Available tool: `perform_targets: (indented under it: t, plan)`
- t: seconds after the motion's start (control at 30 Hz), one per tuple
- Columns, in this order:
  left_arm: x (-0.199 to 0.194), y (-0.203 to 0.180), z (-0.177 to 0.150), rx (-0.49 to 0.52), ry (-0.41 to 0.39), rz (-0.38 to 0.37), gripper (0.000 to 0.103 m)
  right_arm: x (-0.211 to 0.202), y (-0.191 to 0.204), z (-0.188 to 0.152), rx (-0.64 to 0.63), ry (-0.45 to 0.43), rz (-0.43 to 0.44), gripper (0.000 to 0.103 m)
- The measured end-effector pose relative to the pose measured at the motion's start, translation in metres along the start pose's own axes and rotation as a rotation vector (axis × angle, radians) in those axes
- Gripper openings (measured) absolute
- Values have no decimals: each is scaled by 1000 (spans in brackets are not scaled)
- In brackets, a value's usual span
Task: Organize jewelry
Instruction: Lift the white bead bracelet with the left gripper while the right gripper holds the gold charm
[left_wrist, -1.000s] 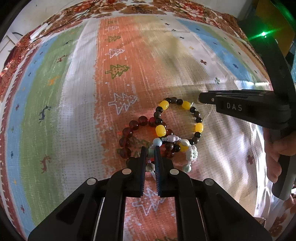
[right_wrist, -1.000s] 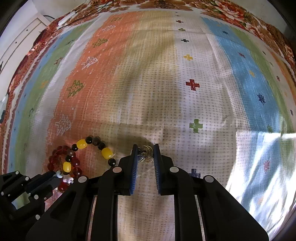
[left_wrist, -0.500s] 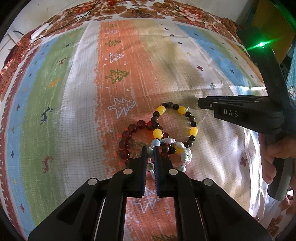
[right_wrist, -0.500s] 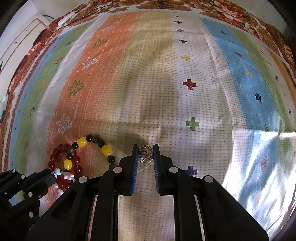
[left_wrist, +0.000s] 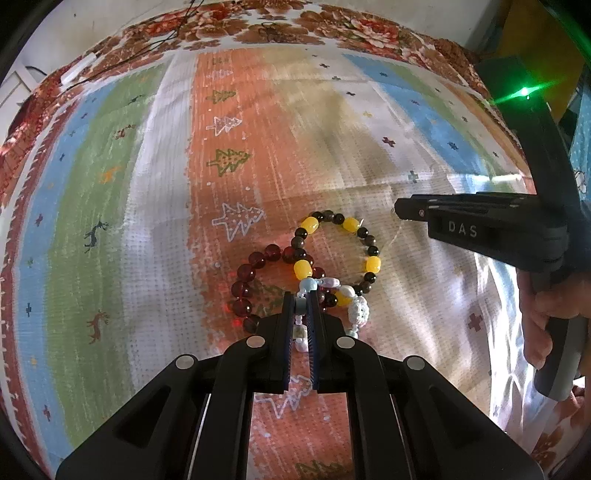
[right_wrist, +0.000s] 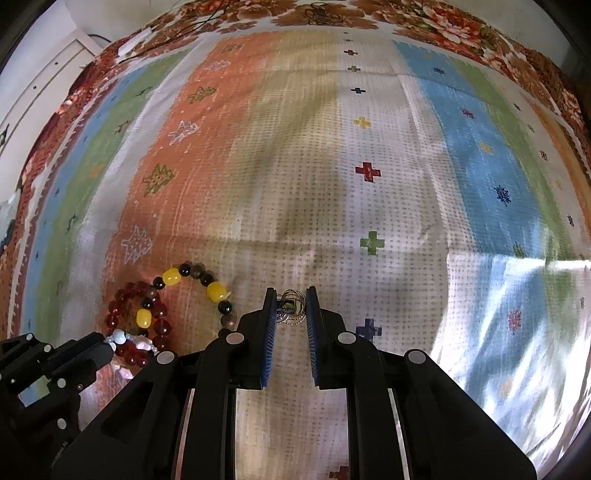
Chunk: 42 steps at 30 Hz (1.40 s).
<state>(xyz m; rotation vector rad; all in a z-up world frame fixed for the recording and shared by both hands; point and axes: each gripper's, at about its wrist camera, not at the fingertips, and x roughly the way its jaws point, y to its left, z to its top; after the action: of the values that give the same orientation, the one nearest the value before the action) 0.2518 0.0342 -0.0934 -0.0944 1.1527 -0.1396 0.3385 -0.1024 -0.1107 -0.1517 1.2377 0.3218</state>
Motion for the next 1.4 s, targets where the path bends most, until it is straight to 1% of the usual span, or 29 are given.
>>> perform_targets:
  t: [0.2, 0.33, 0.57, 0.77, 1.07, 1.4]
  plan:
    - [-10, -4, 0, 3, -22, -3, 7, -4, 2, -5, -3, 2, 4, 16]
    - [-15, -4, -1, -1, -33, 0, 7, -11, 9, -10, -32, -7, -1, 16]
    - [-29, -3, -3, -16, -59, -7, 7, -18, 10, -21, -46, -11, -18, 16]
    - [-36, 0, -6, -37, -64, 0, 7, -27, 11, -30, -54, -19, -18, 16]
    - [-55, 0, -13, -58, -102, -7, 7, -53, 21, -41, -80, -61, -3, 16]
    - [-75, -1, -21, -66, -125, -16, 7, -80, 29, -61, -103, -101, 15, 16]
